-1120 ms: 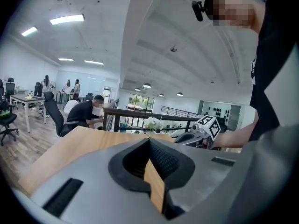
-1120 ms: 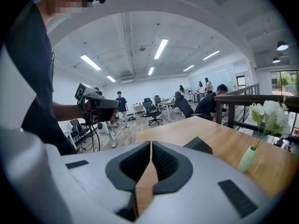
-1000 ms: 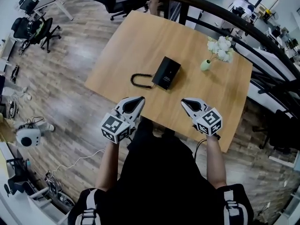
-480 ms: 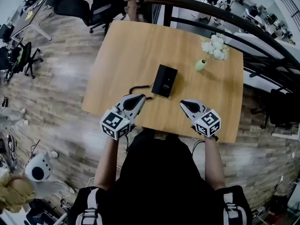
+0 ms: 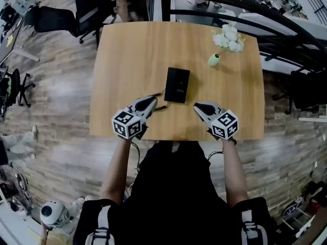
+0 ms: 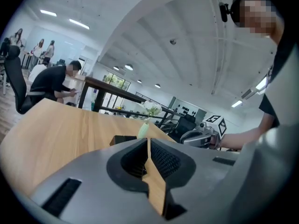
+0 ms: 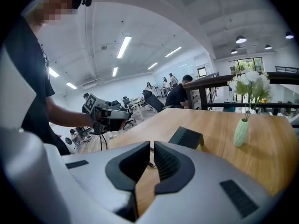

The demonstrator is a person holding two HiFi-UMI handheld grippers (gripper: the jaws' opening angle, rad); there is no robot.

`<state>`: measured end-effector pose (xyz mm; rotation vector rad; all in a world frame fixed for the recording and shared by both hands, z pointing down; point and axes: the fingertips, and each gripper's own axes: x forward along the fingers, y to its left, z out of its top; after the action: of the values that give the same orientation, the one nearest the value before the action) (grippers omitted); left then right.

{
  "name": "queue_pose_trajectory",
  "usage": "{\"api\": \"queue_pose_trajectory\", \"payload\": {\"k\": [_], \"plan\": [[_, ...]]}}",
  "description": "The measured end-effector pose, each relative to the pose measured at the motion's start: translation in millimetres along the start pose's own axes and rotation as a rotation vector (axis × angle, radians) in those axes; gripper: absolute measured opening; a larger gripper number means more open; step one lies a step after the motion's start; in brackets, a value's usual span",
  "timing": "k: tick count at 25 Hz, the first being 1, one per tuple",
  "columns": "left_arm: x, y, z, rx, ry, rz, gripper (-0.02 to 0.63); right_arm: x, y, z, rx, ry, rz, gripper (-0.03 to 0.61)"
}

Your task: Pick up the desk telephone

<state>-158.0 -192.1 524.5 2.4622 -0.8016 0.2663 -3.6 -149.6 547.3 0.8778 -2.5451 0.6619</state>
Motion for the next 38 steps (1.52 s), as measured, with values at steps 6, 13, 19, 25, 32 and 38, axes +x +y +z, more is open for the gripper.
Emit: {"api": "queue_pose_trajectory", "payload": {"k": [6,13,19,25,32,38], "plan": [[24.5,22.2,-19.3,-0.061,0.091,-0.041,0.020,12.6,-25.7,-14.7,0.073,0.028,0.001,0.025],[49.1,48.4,-33.5,-0.104,0.163,-0.033,0.020,33.1,-54.7,-28.6,0.163,0.033,0.023,0.026],[67.0,69.0,-41.6,-0.188,0.178,-0.015,0.026,49.8,-67.6,-33.6,0.195,0.050,0.062,0.026],[90.6,81.4,-53.9,-0.228,0.221,-0.044,0.145,68.7,-88.2,-42.1,0.228,0.073,0.081,0.027],[110.5,96.3,-74.3,-0.237,0.294,-0.073,0.187,90.0,-101.1,-59.0,0.278,0.092,0.097,0.111],[124.8,106.9,-89.1,-0.251,0.346,-0.103,0.215,105.0,-117.3,-69.0,0.364,0.080,0.094,0.170]]}}
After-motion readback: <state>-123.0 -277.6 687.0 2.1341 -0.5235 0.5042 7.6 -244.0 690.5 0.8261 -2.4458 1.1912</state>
